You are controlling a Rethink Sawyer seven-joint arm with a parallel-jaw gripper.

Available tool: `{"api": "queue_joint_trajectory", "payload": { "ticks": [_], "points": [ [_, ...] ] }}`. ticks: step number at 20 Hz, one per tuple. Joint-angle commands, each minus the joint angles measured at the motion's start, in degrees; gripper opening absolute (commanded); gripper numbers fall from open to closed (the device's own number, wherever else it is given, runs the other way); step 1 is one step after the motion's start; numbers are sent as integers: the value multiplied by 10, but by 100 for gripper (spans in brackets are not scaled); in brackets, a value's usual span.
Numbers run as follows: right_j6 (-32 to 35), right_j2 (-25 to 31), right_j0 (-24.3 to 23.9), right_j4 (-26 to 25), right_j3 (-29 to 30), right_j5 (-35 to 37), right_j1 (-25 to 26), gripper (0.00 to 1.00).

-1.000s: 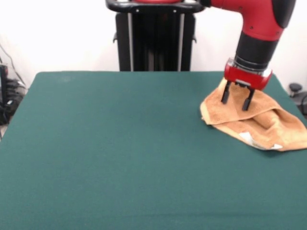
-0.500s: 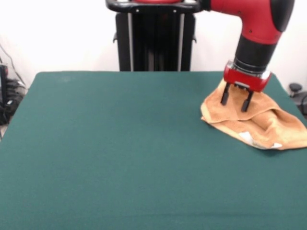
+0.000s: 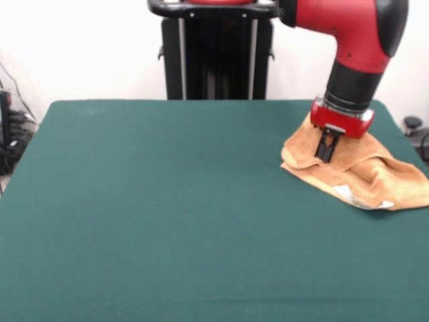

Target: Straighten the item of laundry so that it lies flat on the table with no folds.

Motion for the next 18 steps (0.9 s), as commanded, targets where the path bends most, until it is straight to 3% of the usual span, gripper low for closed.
{"api": "queue_joint_trajectory", "payload": {
  "ticks": [1, 11, 12, 18],
  "points": [
    [130, 26, 46, 28, -1, 12, 59, 0],
    [127, 24, 45, 37, -13, 29, 63, 0],
    [126, 15, 52, 37, -16, 24, 66, 100],
    [142, 54, 22, 43, 1, 0, 63, 100]
  ]
}}
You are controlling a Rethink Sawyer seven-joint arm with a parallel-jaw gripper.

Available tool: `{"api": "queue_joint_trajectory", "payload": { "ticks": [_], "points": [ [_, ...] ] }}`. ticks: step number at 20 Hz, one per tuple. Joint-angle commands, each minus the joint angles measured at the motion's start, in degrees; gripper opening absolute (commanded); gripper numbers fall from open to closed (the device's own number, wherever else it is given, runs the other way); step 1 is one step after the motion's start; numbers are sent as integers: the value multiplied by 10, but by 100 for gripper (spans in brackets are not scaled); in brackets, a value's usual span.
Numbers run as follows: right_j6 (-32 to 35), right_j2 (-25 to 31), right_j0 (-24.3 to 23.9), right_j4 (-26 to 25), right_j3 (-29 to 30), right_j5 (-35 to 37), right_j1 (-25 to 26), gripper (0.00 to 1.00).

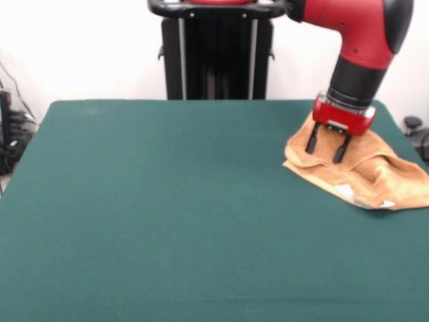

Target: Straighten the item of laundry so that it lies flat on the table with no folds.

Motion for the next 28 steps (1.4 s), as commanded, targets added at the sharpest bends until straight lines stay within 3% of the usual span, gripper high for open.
{"api": "queue_joint_trajectory", "payload": {
  "ticks": [1, 9, 28],
  "points": [
    [141, 77, -6, 38, 1, 0, 61, 100],
    [145, 93, -20, 34, 5, -24, 68, 100],
    [152, 124, -65, -29, -42, -182, 176, 100]
  ]
}}
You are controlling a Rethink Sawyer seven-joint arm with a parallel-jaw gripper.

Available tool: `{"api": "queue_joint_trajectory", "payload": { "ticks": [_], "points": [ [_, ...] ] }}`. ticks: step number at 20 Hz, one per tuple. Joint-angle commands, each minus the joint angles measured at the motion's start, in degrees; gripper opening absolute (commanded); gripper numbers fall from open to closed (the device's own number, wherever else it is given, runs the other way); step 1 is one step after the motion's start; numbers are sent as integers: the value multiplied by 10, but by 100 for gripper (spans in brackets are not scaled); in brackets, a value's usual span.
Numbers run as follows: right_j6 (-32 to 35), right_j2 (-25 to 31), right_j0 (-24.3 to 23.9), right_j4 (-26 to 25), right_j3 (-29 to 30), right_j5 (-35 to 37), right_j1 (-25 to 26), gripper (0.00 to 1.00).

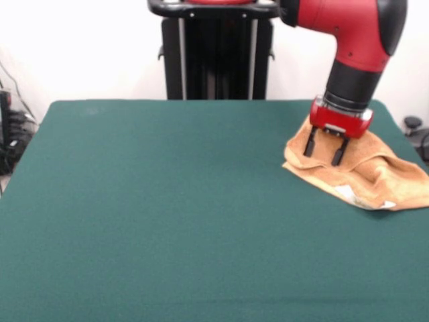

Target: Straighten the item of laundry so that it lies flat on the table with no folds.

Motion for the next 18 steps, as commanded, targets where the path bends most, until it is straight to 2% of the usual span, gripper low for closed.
{"api": "queue_joint_trajectory", "payload": {
  "ticks": [1, 5, 6, 18],
  "points": [
    [153, 106, -43, -3, -45, -161, 181, 100],
    [147, 92, -30, -8, -54, -166, 187, 100],
    [154, 89, -27, -8, -54, -172, 188, 0],
    [153, 75, -8, 22, -55, -151, 186, 0]
  ]
}}
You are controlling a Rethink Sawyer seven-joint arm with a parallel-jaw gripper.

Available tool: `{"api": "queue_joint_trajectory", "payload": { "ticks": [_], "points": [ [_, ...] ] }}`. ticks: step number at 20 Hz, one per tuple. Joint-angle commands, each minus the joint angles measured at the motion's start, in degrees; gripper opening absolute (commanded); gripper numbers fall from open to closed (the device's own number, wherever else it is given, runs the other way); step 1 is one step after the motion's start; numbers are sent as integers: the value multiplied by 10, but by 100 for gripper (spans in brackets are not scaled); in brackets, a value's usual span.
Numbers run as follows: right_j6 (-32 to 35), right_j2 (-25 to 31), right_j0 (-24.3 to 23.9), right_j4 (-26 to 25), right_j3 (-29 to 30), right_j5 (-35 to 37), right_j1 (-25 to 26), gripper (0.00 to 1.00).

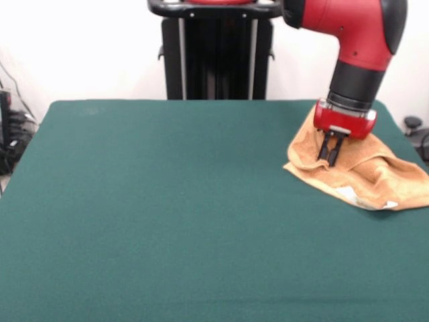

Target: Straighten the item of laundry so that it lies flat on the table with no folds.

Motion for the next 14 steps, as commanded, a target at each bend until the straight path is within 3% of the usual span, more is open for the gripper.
{"api": "queue_joint_trajectory", "payload": {
  "ticks": [1, 5, 14],
  "points": [
    [150, 70, -13, 54, -59, -88, 181, 0],
    [160, 72, -10, 71, -47, -56, 161, 0],
    [181, 19, 73, 145, 0, 97, 66, 0]
  ]
}}
